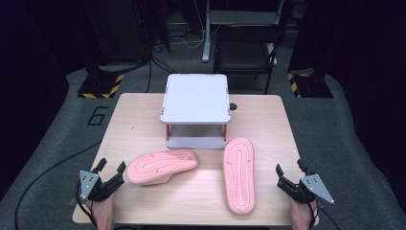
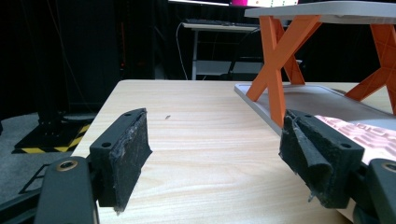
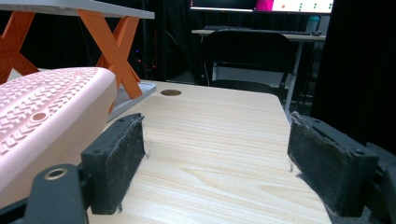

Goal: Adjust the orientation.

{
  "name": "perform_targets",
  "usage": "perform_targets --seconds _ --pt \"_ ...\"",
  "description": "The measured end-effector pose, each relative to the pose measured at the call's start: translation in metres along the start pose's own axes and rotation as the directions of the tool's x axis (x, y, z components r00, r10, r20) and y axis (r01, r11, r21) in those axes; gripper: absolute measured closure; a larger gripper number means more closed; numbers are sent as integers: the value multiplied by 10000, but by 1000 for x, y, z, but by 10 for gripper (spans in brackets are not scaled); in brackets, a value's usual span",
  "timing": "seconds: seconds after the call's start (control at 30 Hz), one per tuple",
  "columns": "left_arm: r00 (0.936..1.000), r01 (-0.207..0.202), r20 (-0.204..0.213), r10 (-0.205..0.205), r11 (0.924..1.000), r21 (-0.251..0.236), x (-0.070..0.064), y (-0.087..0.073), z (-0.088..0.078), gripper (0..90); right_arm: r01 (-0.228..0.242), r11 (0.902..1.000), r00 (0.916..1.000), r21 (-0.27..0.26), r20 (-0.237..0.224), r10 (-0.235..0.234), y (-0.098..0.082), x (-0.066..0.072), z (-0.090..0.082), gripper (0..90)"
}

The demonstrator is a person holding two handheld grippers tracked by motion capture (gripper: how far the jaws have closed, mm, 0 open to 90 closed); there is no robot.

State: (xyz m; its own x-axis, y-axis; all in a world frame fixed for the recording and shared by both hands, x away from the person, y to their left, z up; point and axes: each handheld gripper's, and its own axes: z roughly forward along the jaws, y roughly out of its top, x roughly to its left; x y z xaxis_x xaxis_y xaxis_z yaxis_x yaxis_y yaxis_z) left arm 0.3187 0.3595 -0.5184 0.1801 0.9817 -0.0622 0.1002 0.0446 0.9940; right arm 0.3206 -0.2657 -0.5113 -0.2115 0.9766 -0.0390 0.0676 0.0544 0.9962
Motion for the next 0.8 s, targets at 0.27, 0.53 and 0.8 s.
perform_targets --seconds 0.27,0.53,0.8 --pt "9999 53 -97 -55 9999 -163 1 0 -1 239 -314 9995 9994 4 124 314 -1 -4 0 182" --pt "10000 84 -13 -84 9997 -236 2 3 -2 243 -119 9999 9998 49 152 118 -2 -2 2 183" --pt "9963 126 857 -102 9995 -273 -5 20 -7 248 -51 10000 9998 73 171 50 -3 -1 4 185"
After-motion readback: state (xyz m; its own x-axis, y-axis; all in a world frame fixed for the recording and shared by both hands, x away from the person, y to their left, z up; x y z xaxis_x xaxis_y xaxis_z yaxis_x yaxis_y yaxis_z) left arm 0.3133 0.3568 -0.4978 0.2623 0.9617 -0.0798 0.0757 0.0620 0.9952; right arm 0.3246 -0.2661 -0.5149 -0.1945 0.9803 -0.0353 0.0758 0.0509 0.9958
